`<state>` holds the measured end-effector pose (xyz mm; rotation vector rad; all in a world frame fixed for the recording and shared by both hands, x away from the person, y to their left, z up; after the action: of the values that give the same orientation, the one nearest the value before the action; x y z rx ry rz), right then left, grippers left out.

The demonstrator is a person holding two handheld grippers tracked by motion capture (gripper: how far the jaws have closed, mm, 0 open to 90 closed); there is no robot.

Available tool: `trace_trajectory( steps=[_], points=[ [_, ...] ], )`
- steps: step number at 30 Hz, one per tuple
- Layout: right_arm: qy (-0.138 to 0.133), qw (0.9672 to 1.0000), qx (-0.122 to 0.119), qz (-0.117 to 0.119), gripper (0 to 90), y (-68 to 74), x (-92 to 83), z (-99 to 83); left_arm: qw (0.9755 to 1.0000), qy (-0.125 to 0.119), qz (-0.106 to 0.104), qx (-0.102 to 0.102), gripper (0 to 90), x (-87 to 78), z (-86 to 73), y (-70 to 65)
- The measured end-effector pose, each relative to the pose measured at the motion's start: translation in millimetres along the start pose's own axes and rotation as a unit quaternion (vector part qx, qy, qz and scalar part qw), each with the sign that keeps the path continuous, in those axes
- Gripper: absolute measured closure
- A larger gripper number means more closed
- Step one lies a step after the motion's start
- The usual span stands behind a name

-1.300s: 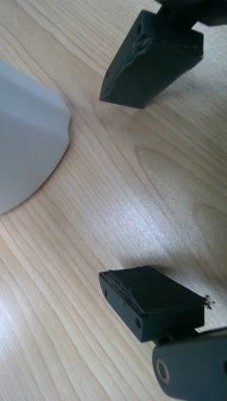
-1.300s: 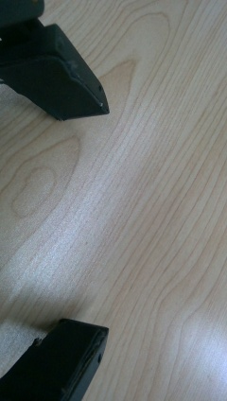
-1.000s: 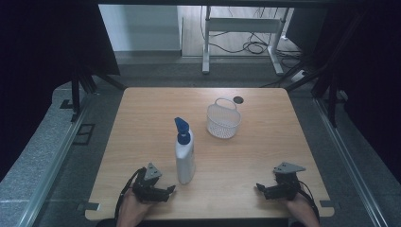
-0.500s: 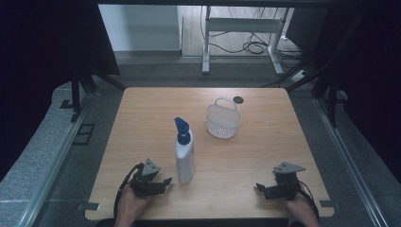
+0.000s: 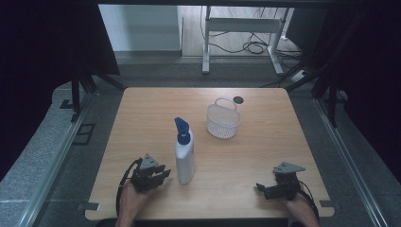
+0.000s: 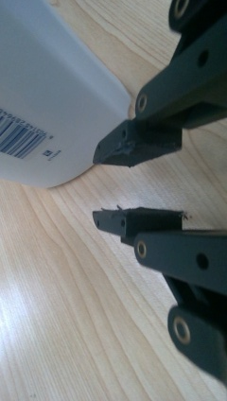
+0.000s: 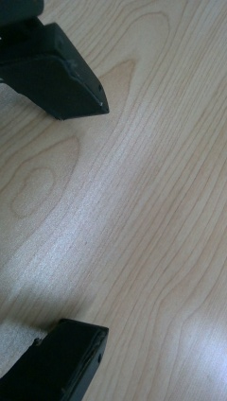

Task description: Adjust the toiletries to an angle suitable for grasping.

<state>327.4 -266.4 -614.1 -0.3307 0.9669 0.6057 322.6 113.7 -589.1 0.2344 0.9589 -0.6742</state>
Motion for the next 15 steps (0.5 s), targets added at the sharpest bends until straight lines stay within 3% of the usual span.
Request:
trace_trajectory(
  steps=[8,15],
  points=[
    [0.000,1.0000,0.000,0.000,0.0,0.2,0.4,0.5,0.9999,0.005,0.008,0.011,88.0,4.3,6.9,3.3],
    [0.000,1.0000,0.000,0.000,0.0,0.1,0.4,0.5,0.9998,0.002,0.005,0.018,89.2,13.3,19.7,1.8]
  ],
)
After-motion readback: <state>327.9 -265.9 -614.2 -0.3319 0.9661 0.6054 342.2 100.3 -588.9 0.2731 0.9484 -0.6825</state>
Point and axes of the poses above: each handheld gripper's, and its own axes: x roughly forward along the jaws, z roughly out of its top, y roughly to its left, the point moved 10 cm from there along x, roughly forward along the jaws, and after that the axes turned 12 degrees about y, right-handed, at the moved point
